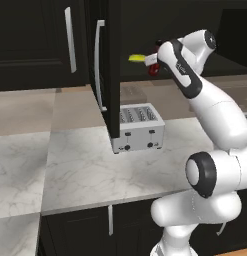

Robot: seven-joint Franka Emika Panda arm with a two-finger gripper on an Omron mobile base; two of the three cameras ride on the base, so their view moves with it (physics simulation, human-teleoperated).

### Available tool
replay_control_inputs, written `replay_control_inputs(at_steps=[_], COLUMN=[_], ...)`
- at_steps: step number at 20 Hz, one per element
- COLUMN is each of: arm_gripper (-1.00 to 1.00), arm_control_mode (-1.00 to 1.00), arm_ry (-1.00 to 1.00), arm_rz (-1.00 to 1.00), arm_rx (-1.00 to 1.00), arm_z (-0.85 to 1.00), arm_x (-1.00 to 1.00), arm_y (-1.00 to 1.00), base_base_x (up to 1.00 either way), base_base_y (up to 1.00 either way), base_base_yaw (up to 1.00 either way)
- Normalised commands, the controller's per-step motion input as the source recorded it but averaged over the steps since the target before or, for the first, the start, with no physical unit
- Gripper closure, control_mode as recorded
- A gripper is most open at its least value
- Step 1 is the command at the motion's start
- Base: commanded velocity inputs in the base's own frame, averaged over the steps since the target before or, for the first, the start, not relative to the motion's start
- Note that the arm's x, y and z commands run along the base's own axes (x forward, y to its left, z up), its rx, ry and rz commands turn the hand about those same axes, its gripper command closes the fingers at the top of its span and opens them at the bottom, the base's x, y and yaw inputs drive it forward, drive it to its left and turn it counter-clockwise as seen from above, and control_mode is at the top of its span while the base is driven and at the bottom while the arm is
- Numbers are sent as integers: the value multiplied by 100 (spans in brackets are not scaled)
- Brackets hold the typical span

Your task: Pick the condiment bottle and shaker from the counter and place them in the cabinet.

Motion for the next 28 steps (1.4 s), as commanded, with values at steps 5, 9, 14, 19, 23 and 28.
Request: replay_control_inputs(at_steps=[5, 9, 14, 19, 23, 28], arm_gripper=[100, 100, 100, 100, 100, 100], arm_control_mode=[-100, -100, -100, -100, -100, -100], arm_ry=[0, 0, -1, -2, -2, -6], arm_rz=[0, 0, 0, 0, 0, 0], arm_rx=[-9, -6, -2, -1, -1, -1], arm_z=[-20, -20, -8, -3, -5, -5], arm_x=[1, 0, 1, 17, 19, 5], arm_y=[10, 3, 0, 0, 0, 0], base_base_x=[0, 0, 0, 0, 0, 0], base_base_y=[0, 0, 0, 0, 0, 0], base_base_yaw=[0, 0, 0, 0, 0, 0])
